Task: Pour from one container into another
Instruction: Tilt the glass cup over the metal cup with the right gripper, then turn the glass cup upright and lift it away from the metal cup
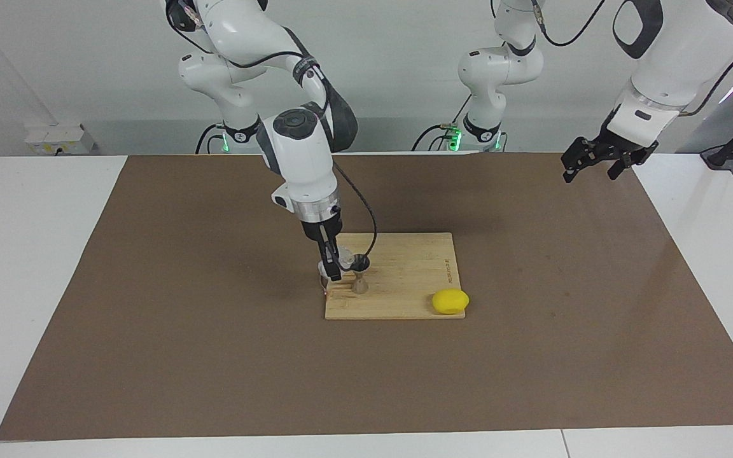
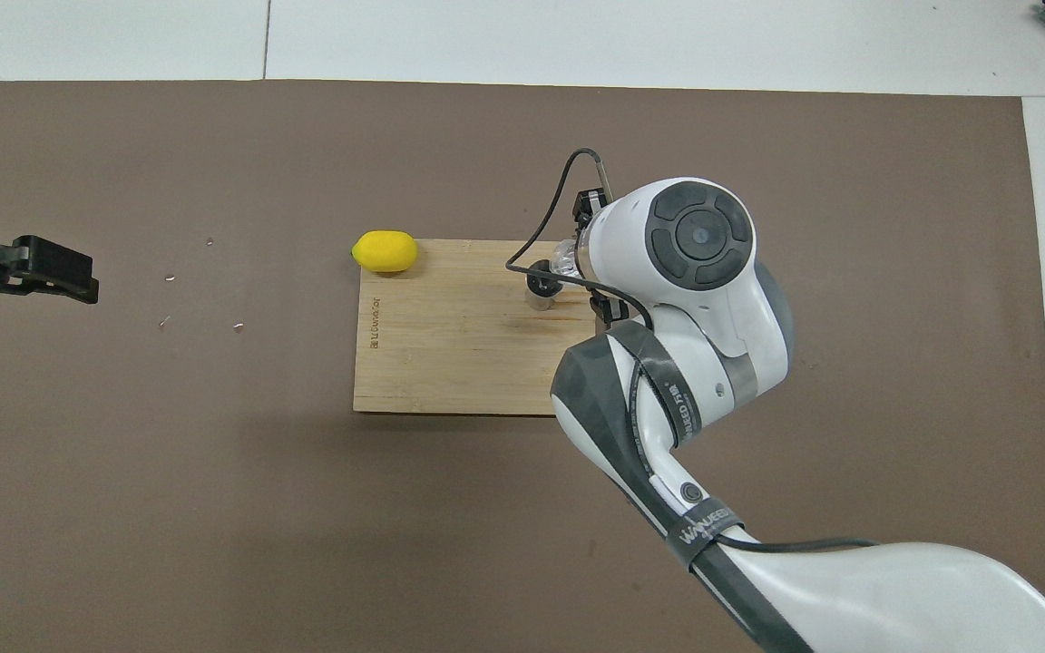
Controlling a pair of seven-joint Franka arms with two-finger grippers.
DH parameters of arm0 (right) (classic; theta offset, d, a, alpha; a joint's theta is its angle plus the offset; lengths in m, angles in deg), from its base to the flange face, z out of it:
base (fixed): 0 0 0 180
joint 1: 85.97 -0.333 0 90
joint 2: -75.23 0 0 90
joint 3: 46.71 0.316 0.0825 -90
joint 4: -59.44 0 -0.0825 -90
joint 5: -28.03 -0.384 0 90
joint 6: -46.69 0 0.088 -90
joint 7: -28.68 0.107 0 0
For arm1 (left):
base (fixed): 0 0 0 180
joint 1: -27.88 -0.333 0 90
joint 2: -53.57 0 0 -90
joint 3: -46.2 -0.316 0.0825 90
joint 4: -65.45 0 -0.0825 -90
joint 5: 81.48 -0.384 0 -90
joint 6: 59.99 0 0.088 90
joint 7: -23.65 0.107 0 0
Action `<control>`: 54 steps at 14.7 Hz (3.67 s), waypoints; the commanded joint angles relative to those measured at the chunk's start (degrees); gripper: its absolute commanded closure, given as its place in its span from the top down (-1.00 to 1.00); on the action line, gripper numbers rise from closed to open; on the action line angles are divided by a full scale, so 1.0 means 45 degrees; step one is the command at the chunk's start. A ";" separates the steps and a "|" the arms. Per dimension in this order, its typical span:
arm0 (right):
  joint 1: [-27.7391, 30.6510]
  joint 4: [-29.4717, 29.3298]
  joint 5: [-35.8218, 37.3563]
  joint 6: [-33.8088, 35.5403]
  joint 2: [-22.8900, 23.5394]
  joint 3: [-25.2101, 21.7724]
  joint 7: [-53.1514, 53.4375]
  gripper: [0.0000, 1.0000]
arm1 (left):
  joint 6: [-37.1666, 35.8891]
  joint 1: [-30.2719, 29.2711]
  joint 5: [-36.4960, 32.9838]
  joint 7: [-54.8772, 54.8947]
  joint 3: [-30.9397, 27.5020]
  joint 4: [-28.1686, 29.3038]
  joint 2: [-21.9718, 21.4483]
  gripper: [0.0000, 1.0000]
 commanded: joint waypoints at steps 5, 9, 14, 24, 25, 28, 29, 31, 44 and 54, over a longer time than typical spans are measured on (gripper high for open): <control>-0.0254 -0.0314 0.1449 0.0281 0.0180 -0.0010 0.0164 -1.00 | 0.0708 0.0266 0.0158 0.0087 -0.0077 0.0553 -0.0318 1.00; -0.0274 -0.0275 0.2094 0.0301 0.0180 -0.0010 0.0164 -1.00 | 0.0708 0.0207 0.0449 0.0068 -0.0096 0.0418 -0.0298 1.00; -0.0528 -0.0314 0.2778 0.0262 0.0180 -0.0010 0.0164 -1.00 | 0.0767 0.0168 0.0451 0.0126 -0.0155 0.0475 -0.0298 1.00; -0.0821 -0.0314 0.3852 0.0301 0.0161 0.0010 -0.0538 -1.00 | 0.0632 0.0227 0.0431 0.0009 -0.0136 0.0534 -0.0357 1.00; -0.0840 -0.0314 0.3989 0.0320 0.0161 0.0010 -0.0577 -1.00 | 0.0650 0.0227 0.0431 0.0009 -0.0155 0.0534 -0.0357 1.00; -0.0860 -0.0275 0.4088 0.0417 0.0141 0.0010 -0.1024 -1.00 | 0.0650 0.0207 0.0431 0.0009 -0.0155 0.0534 -0.0357 1.00; -0.0879 -0.0275 0.4165 0.0515 0.0122 -0.0010 -0.1201 -1.00 | 0.0650 0.0207 0.0431 0.0009 -0.0155 0.0534 -0.0357 1.00; -0.0899 -0.0275 0.4243 0.0555 0.0102 0.0010 -0.1242 -1.00 | 0.0650 0.0207 0.0431 0.0009 -0.0155 0.0534 -0.0357 1.00; -0.1016 -0.0255 0.4654 0.0711 0.0063 0.0010 -0.1613 -1.00 | 0.0650 0.0207 0.0431 0.0009 -0.0155 0.0534 -0.0357 1.00; -0.0899 -0.0411 0.2959 0.0672 0.0083 0.0029 -0.1398 -1.00 | 0.0650 0.0207 0.0431 0.0009 -0.0155 0.0534 -0.0357 1.00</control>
